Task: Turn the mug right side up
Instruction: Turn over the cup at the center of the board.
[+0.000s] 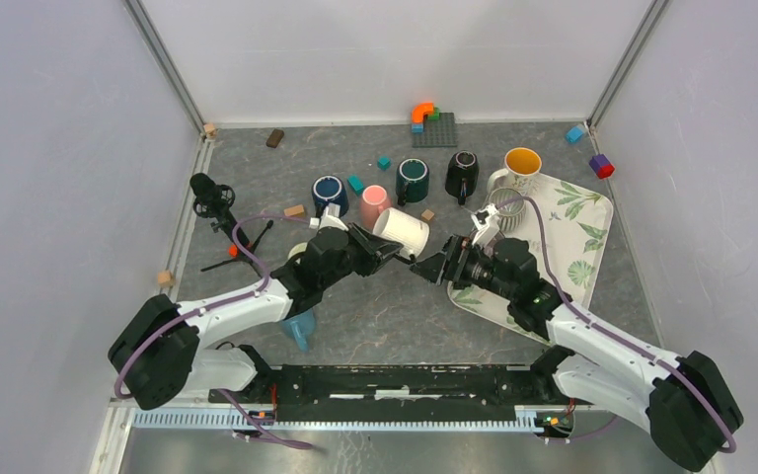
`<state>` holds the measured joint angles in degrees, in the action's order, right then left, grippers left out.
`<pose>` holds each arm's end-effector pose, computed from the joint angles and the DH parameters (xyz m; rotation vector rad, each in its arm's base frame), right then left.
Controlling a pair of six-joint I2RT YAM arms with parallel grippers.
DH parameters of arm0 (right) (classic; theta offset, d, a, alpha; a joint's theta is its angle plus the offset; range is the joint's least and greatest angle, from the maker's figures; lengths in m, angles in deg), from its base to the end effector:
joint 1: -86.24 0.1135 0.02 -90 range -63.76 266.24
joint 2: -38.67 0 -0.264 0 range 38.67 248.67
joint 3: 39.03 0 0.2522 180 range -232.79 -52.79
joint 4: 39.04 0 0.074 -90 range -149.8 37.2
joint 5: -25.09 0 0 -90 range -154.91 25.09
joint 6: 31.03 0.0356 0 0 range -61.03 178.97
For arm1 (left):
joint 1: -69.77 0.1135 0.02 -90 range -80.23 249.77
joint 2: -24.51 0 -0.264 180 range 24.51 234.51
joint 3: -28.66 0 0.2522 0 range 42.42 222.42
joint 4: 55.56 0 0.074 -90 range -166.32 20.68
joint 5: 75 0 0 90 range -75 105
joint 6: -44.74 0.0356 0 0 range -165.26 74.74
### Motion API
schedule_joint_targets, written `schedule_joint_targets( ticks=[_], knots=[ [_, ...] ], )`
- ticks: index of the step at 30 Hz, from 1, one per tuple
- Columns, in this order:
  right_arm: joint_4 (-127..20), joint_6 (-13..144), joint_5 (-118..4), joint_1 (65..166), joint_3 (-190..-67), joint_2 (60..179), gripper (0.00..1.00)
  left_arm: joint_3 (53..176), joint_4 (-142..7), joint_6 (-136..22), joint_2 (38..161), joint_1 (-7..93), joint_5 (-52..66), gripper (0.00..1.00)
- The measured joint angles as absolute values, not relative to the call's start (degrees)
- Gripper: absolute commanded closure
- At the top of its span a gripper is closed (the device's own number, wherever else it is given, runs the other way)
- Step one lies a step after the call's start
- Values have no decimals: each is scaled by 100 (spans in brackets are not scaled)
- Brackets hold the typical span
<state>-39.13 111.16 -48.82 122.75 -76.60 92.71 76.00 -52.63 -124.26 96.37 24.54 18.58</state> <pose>0.1634 0.1332 0.2248 0.0659 2.0713 1.2829 0.1911 -0.1895 0.2194 -0.6869 2.1012 -1.2955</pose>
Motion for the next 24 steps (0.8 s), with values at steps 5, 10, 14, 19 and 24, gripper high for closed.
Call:
schedule_joint_targets(
  ticks=[5,10,14,19,24],
  knots=[
    [-3639,11428,-4755,12249,-7511,9363,14,7519,-4843,-12625,9633,2483,1775,98],
    [-2979,11905,-4508,12061,-7319,9470,18,7401,-4489,-12903,9633,2483,1731,98],
    [-2383,12337,-4272,11910,-7135,9665,19,7307,-4255,-13060,9635,2483,1676,98],
    [-1784,12818,-4095,11873,-7096,9853,22,7242,-3954,-13163,9654,2483,1608,98],
    [-1226,13240,-3955,11873,-7096,10117,26,7207,-3619,-13318,9735,2483,1580,98]
  ],
)
